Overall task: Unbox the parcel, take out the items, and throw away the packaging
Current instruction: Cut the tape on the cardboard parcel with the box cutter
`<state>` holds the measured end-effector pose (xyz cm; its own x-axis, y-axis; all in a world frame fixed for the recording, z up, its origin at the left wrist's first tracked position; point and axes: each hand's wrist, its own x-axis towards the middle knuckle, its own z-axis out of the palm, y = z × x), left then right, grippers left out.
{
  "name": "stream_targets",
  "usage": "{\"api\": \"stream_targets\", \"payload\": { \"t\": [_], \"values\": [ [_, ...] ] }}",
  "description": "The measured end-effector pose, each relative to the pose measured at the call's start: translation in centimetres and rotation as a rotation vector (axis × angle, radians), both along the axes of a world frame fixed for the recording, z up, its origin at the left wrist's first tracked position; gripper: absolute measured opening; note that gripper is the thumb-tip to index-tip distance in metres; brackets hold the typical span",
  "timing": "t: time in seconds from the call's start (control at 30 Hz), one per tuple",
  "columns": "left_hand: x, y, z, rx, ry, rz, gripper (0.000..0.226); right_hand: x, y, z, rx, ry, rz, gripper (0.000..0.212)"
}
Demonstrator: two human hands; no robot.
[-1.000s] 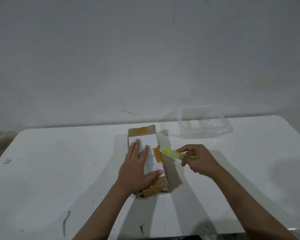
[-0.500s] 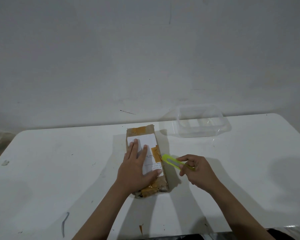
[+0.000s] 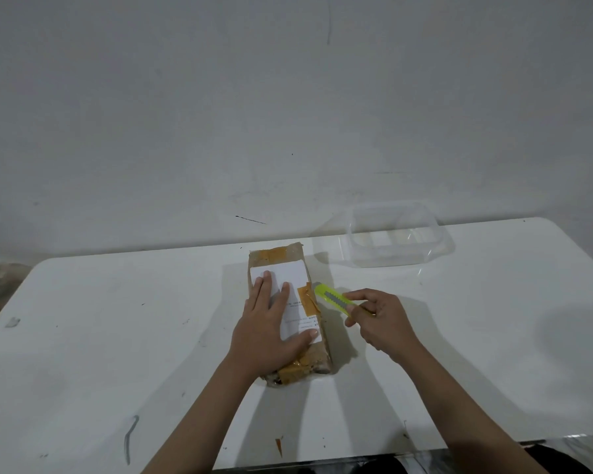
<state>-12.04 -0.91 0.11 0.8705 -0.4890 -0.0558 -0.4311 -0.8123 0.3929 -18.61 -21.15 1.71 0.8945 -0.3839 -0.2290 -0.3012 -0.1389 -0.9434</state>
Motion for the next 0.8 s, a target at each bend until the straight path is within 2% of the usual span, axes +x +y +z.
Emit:
{"api": "stream_targets", "payload": {
  "t": [0.53,0.8],
  "values": [
    [0.1,0.1,-0.3,-0.027,-0.003,0.002,0.103,-1.7,-0.6,1.1,-0.094,0.015,0.107,0.017],
    [-0.1,0.0,0.0,0.011,-0.006,0.001,0.105,-2.1,-0.1,0.3,-0.076,0.022,0.082,0.017]
  ]
}}
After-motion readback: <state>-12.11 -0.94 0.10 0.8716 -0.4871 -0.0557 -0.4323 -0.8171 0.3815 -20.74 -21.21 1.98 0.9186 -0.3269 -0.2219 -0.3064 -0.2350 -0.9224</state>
